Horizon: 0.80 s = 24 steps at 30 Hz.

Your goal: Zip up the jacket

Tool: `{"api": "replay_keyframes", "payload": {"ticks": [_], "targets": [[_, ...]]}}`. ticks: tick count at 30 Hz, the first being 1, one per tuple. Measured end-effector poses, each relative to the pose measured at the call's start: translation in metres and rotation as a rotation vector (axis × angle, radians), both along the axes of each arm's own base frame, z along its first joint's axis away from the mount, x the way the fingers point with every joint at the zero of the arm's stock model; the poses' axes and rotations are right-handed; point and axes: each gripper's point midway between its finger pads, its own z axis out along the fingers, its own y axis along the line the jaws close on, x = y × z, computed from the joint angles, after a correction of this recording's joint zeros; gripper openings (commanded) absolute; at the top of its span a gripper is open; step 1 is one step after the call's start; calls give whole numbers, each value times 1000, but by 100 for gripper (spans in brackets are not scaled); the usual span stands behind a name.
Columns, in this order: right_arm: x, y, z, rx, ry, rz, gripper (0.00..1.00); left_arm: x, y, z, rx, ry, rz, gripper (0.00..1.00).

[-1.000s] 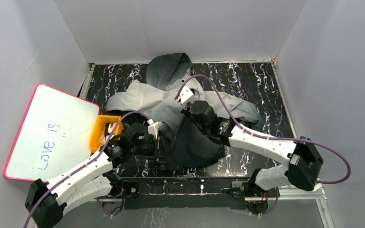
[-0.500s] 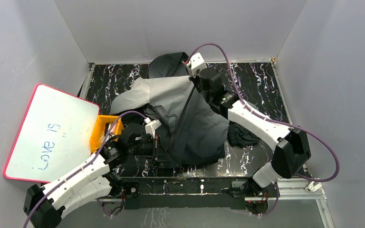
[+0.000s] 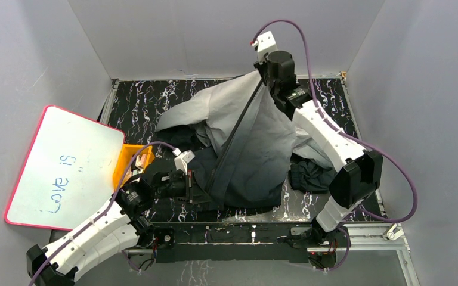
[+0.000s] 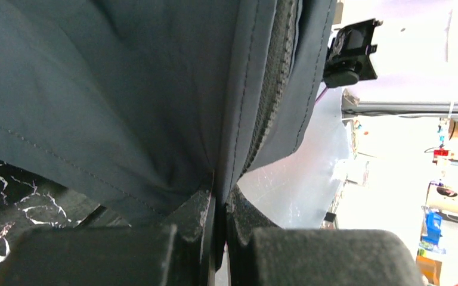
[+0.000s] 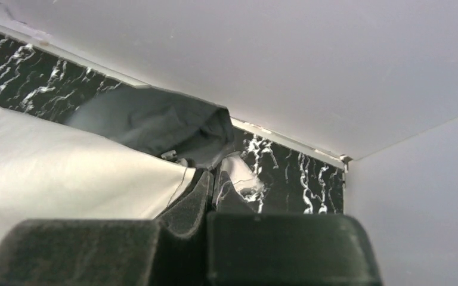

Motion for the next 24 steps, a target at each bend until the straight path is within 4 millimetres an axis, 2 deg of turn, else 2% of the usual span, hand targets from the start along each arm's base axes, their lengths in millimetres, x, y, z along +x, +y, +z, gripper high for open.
{"api": "replay_keyframes", "payload": {"ticks": [6, 8, 10, 13, 14, 15, 16, 18, 22, 24], "targets": [[24, -39, 26, -1, -19, -79, 0, 4, 0, 2, -1, -14, 18, 0], [35, -67, 45, -4, -74, -155, 0, -6, 6, -6, 34, 32, -1, 0], [44, -111, 69, 17, -137, -266, 0, -15, 12, -16, 76, 81, -11, 0], [46, -171, 103, 55, -225, -409, 0, -22, 20, -26, 126, 127, -9, 0], [44, -185, 111, 68, -245, -445, 0, -24, 22, -28, 146, 142, -3, 0], [42, -191, 115, 78, -253, -459, 0, -25, 25, -29, 166, 152, 5, 0], [39, -194, 118, 93, -259, -462, 0, -24, 28, -28, 185, 156, 16, 0], [28, -179, 118, 167, -254, -400, 0, -14, 30, -17, 227, 132, 47, 0], [-2, -150, 74, 259, -133, -260, 0, 8, 40, 9, 317, 71, 135, 0], [-18, -137, 42, 312, -51, -196, 0, 19, 48, 22, 360, 31, 193, 0]]}}
